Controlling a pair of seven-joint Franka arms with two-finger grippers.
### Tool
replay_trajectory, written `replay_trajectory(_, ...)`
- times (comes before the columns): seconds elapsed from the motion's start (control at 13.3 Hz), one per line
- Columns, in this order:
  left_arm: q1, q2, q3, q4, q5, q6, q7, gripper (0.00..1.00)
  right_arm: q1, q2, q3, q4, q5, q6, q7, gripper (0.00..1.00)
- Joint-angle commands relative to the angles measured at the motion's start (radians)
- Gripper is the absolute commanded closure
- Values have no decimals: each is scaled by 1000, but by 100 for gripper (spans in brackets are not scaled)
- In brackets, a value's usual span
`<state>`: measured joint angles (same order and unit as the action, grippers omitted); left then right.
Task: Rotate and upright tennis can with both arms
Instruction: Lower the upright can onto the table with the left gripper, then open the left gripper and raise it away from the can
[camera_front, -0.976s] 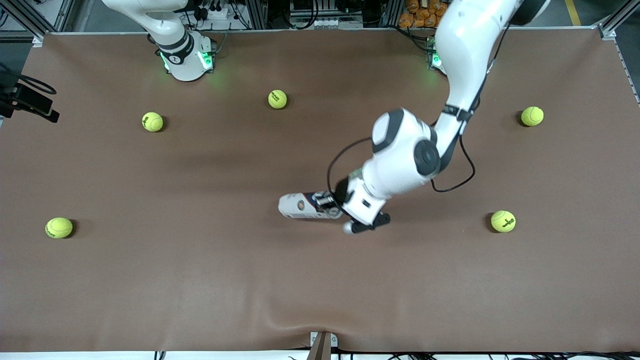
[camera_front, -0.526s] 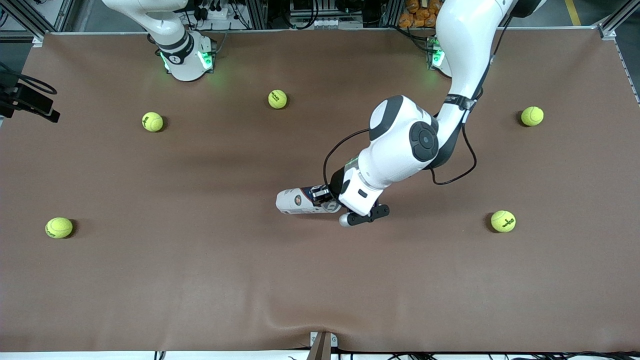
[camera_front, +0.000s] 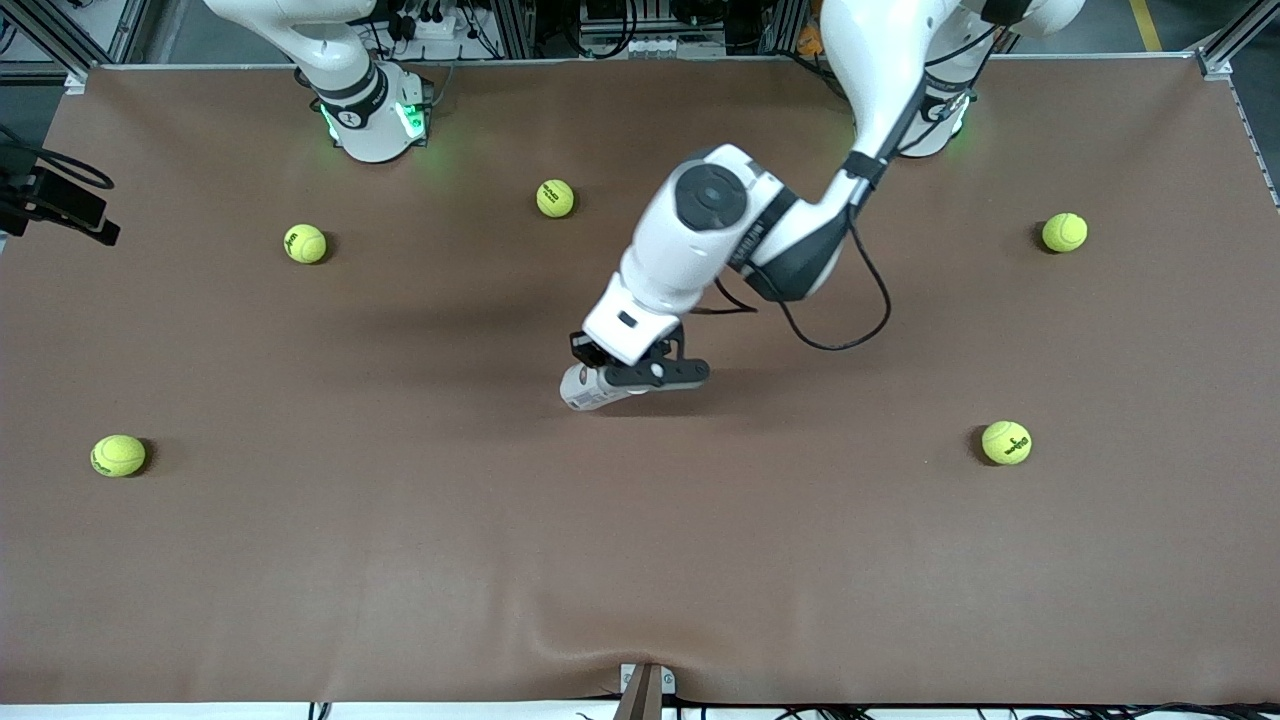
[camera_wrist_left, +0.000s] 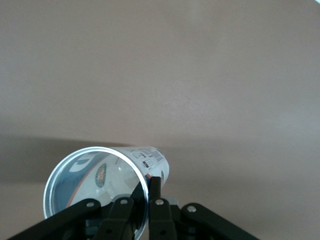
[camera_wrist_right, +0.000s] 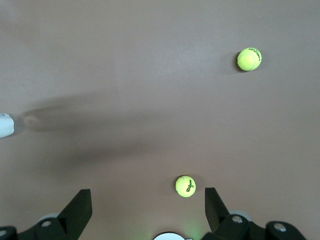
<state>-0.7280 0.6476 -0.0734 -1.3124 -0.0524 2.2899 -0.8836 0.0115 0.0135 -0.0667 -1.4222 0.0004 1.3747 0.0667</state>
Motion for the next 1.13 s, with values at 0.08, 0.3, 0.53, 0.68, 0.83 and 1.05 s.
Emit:
replay_trajectory(0.08,-62,9,14,-4,210,-13,-75,100,-4,-17,4,-12,12,6,12,0)
replay_trajectory(0.3,-90,43,14,-7,314,-13,-75,100,-4,-17,4,-12,12,7,12,0)
replay_trajectory(0.53,-91,40,12,-13,321,-16,-77,1,-4,-17,4,-12,12,9,12,0)
replay_trajectory(0.68,-90,32,12,-8,316,-18,-75,0,-4,-17,4,-12,12,14,12,0)
replay_trajectory(0.83,-91,20,12,-2,310,-21,-77,0,-4,-17,4,-11,12,20,12,0)
replay_trajectory(1.05,-82,-32,14,1,306,-59,-74,0,-5,-17,4,-11,10,20,12,0)
